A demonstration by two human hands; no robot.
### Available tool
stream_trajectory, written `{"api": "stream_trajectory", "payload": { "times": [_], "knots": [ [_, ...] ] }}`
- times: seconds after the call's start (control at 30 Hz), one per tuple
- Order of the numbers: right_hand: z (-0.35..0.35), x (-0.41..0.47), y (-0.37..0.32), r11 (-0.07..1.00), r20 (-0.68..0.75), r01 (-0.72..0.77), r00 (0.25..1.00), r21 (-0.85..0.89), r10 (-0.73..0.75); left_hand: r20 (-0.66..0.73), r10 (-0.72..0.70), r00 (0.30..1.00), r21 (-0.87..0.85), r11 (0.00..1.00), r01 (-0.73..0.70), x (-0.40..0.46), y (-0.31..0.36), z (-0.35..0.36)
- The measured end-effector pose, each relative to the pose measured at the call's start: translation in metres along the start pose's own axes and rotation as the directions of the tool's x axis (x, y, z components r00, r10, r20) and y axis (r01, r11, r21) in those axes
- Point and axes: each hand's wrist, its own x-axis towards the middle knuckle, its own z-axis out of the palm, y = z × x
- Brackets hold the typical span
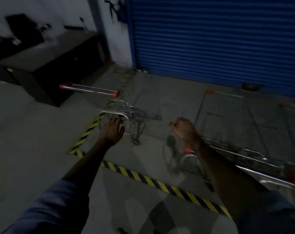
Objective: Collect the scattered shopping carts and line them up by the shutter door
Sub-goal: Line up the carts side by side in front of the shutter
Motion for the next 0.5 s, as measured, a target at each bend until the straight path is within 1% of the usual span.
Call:
{"api": "stream_trajectory", "payload": {
  "times": [0.1, 0.23, 0.37, 0.5],
  "knots": [
    [0.025, 0.012, -0.111, 0.994, -0.004, 0.098, 0.995, 0.057, -0.098, 0.014, -0.066, 0.998, 0.029, 0.997, 0.066, -0.014, -0.087, -0.042],
    [0.056, 0.033, -0.233, 0.981, -0.007, 0.19, 0.982, 0.026, -0.19, 0.046, -0.107, 0.993, 0.118, 0.988, 0.101, -0.018, -0.19, -0.087],
    [0.074, 0.071, -0.309, 0.969, -0.006, 0.247, 0.969, 0.002, -0.247, -0.002, -0.155, 0.988, 0.124, 0.98, 0.154, -0.002, -0.258, -0.107],
    [0.097, 0.131, -0.351, 0.968, -0.01, 0.251, 0.968, -0.014, -0.251, 0.024, -0.175, 0.984, 0.113, 0.979, 0.171, 0.022, -0.3, -0.098]
  ]
}}
